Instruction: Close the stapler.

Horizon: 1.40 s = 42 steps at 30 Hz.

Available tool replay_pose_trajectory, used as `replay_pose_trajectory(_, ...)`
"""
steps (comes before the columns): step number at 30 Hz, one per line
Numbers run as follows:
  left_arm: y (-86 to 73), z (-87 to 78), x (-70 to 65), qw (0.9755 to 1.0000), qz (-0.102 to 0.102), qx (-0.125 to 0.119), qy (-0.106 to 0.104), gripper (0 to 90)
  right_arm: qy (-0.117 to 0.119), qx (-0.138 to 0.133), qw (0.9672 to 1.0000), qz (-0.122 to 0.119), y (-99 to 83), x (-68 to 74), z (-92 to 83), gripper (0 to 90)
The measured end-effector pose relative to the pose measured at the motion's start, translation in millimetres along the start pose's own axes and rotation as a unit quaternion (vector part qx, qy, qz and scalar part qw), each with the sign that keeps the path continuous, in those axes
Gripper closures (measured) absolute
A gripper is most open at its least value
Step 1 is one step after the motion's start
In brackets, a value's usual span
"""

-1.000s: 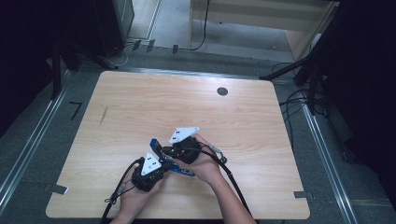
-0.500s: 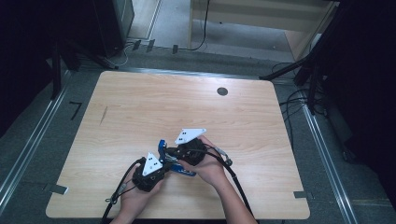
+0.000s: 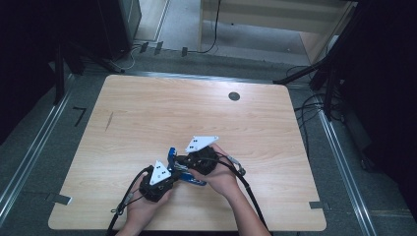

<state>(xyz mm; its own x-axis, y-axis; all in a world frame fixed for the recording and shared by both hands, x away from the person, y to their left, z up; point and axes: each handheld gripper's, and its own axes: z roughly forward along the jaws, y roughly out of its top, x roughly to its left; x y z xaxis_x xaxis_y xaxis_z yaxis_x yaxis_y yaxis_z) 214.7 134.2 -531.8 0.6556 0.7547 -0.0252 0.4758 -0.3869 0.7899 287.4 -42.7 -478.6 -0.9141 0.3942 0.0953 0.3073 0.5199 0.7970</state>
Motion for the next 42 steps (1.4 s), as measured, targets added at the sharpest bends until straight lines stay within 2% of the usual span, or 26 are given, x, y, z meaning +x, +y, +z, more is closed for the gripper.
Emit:
replay_pose_trajectory(12,0.1,-0.1,0.9,1.0000,-0.001,0.001,-0.003,90.0,-0.004,-0.004,1.0000,0.001,-1.0,-0.5,-7.9,90.0)
replay_pose_trajectory(19,0.0,0.1,0.3,1.0000,-0.001,0.000,-0.001,90.0,-0.014,-0.018,0.9997,0.008,0.9,-4.5,-20.1,90.0)
replay_pose_trajectory(23,0.0,0.0,0.3,1.0000,-0.002,0.000,-0.002,90.0,-0.021,-0.027,0.9994,0.006,7.9,-3.1,-26.5,90.0)
replay_pose_trajectory(25,0.0,0.1,0.4,1.0000,-0.001,0.000,-0.001,90.0,-0.033,-0.035,0.9988,0.004,13.7,-0.7,-30.3,90.0)
replay_pose_trajectory(33,0.0,0.3,0.2,1.0000,0.000,-0.001,0.001,90.0,-0.045,-0.052,0.9976,-0.003,35.8,4.6,-36.9,90.0)
replay_pose_trajectory(42,0.1,0.2,0.3,1.0000,0.001,-0.001,0.001,90.0,-0.033,-0.058,0.9977,-0.006,49.6,8.1,-29.1,90.0)
